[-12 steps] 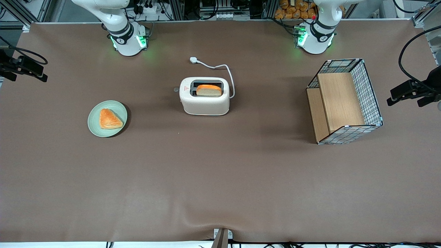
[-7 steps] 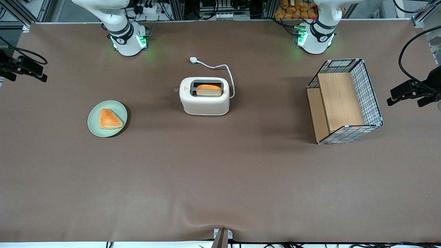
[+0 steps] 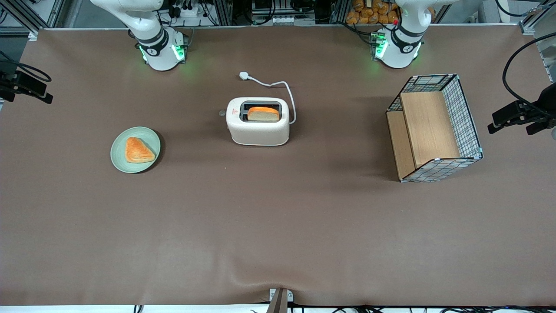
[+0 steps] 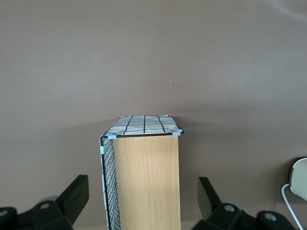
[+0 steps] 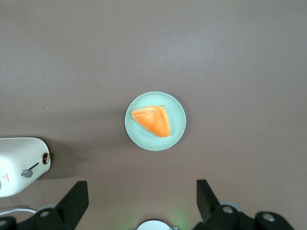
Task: Press toaster button with right arm
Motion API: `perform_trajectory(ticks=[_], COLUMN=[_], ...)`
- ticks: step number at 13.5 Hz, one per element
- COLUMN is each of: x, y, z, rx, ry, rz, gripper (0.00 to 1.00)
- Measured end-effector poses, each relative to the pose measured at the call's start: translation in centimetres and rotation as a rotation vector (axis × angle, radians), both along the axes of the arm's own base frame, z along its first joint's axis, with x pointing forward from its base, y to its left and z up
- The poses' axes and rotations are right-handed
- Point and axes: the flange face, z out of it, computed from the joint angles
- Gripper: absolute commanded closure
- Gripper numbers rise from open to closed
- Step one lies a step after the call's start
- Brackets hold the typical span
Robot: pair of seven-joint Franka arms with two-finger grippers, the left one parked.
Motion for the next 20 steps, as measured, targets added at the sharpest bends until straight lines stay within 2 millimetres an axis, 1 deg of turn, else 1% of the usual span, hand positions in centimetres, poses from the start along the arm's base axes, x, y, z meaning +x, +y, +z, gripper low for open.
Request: perform_trajectory(ticks=[5,7,9,11,13,14,17,18,19,20], x=[0.1,0.3,1.0,1.6,1.7,1.9,2.7,2.9,3.1,3.3], y=[-0.7,-0.7,-0.9,-0.8,0.6,1.9,6.8,8.3,9.2,9.6], z=[-0.2,-0.7,-2.0,-3.9,-6.3,-7.3,-10.7,-12.2,-13.8,-15.7], rx=[0.003,0.032,0.065,0.082,0.125,0.146,0.181,0.212,0.253,0.301], ry=[0.004,0.01,0.031,0.093,0.192,0.225,0.306,0.343,0.389,0.436], rz=[-0.013,-0.017,-0.025,-0.024,-0.004,0.017,0.097,0.114,0.12,0.116], gripper=[0.0,0.0,0.0,0.0,0.0,0.0,0.0,0.0,0.0,0.0])
